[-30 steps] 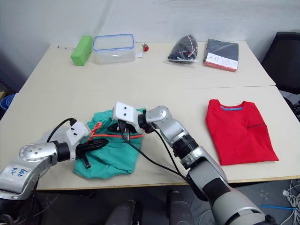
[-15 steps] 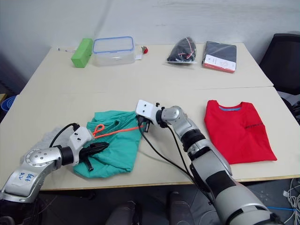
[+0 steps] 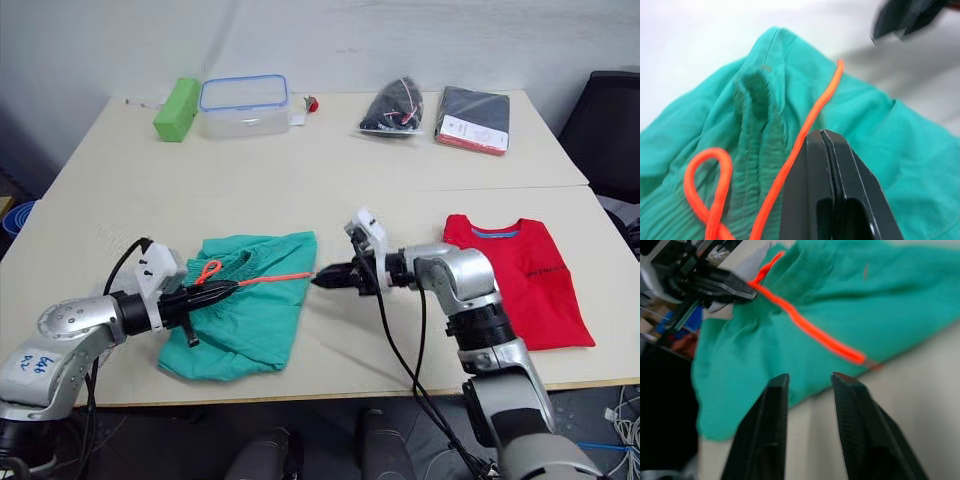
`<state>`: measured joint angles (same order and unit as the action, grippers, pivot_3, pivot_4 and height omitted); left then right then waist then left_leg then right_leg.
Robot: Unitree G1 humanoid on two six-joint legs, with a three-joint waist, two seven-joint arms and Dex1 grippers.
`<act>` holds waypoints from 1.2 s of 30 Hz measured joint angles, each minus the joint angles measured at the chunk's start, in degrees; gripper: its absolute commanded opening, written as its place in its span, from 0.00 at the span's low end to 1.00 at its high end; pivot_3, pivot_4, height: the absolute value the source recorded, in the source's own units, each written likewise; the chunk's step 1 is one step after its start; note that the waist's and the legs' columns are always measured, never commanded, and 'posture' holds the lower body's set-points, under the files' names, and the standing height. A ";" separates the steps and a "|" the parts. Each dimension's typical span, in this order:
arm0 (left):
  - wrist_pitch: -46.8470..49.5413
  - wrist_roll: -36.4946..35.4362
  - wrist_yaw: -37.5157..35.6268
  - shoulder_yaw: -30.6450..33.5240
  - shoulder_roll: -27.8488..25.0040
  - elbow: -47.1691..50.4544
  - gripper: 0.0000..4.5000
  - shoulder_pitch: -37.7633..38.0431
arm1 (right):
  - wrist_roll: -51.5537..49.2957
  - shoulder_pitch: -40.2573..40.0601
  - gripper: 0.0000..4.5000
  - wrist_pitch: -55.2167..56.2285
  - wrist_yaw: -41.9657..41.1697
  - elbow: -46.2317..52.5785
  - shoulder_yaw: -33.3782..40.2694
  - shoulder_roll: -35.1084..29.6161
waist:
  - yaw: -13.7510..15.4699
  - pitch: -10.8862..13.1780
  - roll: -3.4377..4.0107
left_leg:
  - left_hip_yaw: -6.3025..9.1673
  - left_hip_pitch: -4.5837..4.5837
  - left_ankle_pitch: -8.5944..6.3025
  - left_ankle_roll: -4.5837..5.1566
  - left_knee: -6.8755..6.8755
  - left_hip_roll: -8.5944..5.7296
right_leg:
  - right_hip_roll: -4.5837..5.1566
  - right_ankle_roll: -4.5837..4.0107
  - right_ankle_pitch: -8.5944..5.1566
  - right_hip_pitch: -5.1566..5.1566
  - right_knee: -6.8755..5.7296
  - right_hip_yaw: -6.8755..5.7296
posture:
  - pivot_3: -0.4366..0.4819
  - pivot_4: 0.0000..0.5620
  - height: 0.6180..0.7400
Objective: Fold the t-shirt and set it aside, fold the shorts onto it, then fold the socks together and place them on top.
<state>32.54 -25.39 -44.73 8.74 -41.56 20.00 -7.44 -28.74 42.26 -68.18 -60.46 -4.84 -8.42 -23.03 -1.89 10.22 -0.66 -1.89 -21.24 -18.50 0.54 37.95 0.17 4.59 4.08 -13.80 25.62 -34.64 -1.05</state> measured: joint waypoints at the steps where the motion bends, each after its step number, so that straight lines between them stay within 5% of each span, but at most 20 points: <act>1: 0.28 -0.30 -0.05 0.16 -0.04 0.22 0.00 0.00 | -1.34 -0.11 0.58 -3.58 1.09 0.67 0.09 0.44 | -0.07 0.00 0.00 | 0.00 0.02 0.01 -0.01 0.00 0.01 | -0.01 0.00 0.00 0.00 -0.02 0.00 | 0.48 0.27 1.00; 7: 0.35 -0.11 0.11 0.24 -0.20 0.66 0.00 0.44 | -2.94 0.18 0.99 -10.65 8.38 -4.26 2.02 7.86 | 0.06 0.00 0.00 | 0.00 0.05 0.08 -0.06 0.01 -0.02 | -0.04 -0.03 -0.02 0.01 -0.15 0.00 | 0.48 0.27 1.00; 17: -0.23 0.77 0.78 0.31 -0.40 1.60 0.00 1.82 | -1.96 7.21 0.99 -3.76 13.57 -20.77 3.09 19.82 | -1.31 -0.08 -0.12 | -0.04 0.15 0.07 -0.06 0.00 0.01 | -0.07 -0.02 -0.01 -0.01 -0.24 0.03 | 0.48 0.27 1.00; 20: -0.22 0.76 0.91 0.38 -0.59 2.10 0.00 1.96 | -1.53 8.78 0.86 -0.65 15.47 -25.83 4.45 23.35 | -1.88 -0.08 -0.11 | -0.06 0.21 0.07 -0.09 -0.01 0.07 | -0.12 -0.05 -0.03 -0.01 -0.34 0.04 | 0.48 0.27 1.00; 31: -0.19 0.72 0.98 1.63 -1.39 2.15 0.00 3.62 | -1.57 10.60 0.01 3.13 18.29 -29.82 6.56 24.65 | -1.52 -0.14 -0.16 | -0.01 0.26 0.07 -0.13 -0.01 0.07 | -0.07 -0.08 -0.05 -0.09 -0.29 0.02 | 0.48 0.27 1.00; 36: -0.20 0.65 0.91 1.89 -1.51 1.72 0.00 2.36 | -1.50 10.43 0.00 3.55 18.00 -28.46 5.89 23.69 | -1.25 -0.17 -0.18 | 0.02 0.23 0.07 -0.12 -0.01 0.05 | -0.03 -0.10 -0.05 -0.10 -0.25 0.01 | 0.48 0.27 1.00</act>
<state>32.34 -24.74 -43.82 10.64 -43.08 21.72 -5.08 -30.24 52.69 -64.63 -42.47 -33.30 -2.54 0.66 -3.14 10.05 -0.84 -1.87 -21.01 -18.43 0.42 37.94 0.22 4.57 3.98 -13.85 25.52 -34.89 -1.04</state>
